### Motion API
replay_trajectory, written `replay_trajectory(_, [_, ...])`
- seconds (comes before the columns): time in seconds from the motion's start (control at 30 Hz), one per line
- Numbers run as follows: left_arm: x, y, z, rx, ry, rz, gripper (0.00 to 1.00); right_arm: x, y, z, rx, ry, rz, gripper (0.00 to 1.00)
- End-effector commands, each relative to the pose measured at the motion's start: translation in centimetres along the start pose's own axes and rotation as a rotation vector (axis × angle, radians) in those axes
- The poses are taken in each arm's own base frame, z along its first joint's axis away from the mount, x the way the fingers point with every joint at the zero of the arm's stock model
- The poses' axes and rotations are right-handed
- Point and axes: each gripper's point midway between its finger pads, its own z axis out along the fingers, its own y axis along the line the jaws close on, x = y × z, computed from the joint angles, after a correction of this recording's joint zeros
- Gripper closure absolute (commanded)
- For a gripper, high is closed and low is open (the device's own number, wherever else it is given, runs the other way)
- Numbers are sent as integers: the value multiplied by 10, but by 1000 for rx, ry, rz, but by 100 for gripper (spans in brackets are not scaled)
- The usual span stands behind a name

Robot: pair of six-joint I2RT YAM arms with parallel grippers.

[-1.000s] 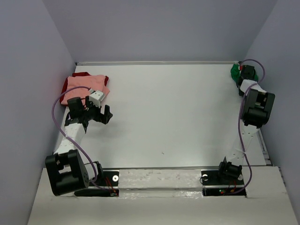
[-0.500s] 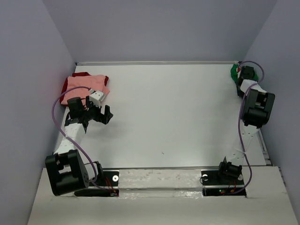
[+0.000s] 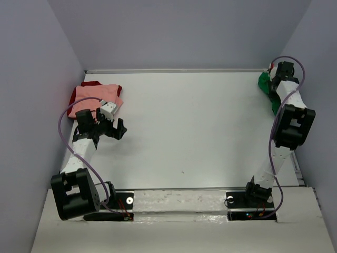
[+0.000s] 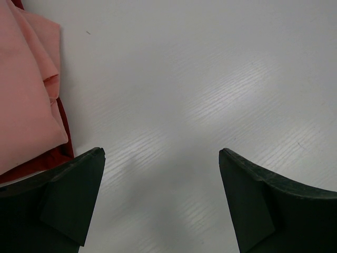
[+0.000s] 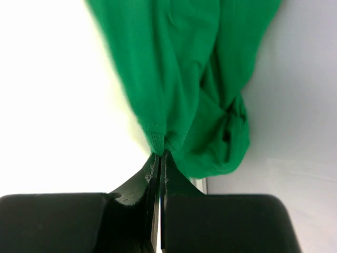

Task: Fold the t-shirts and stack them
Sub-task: Grab the tshirt from the pile, then move the tshirt to the center of the board

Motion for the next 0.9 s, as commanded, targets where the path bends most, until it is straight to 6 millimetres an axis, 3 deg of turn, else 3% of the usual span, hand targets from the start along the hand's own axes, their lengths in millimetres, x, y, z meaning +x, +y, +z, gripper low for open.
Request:
replay_trajectory(0.0, [-22, 6, -2, 1, -47, 43, 1, -54, 20, -89, -150, -141, -7, 100])
replay_trajectory(0.23, [-31, 6, -8, -13, -70, 60, 1, -65, 84, -194, -368, -242, -136, 100])
replay_trajectory(0.37, [-32, 7, -9, -20, -72, 63, 1, -67, 108, -248, -507, -302, -155, 100])
replay_trajectory(0.43, [-31, 7, -9, -20, -71, 62, 1, -65, 108, -275, -562, -317, -151, 100])
replay_trajectory(0.47, [-31, 7, -9, -21, -70, 61, 1, -73, 109, -301, -617, -379, -161, 100])
replay_trajectory(0.57, [-30, 8, -9, -27, -67, 62, 1, -75, 113, -349, -722, -462, -193, 100])
replay_trajectory(0.87, [-32, 9, -11, -36, -73, 72, 1, -55, 112, -481, -967, -754, -300, 100])
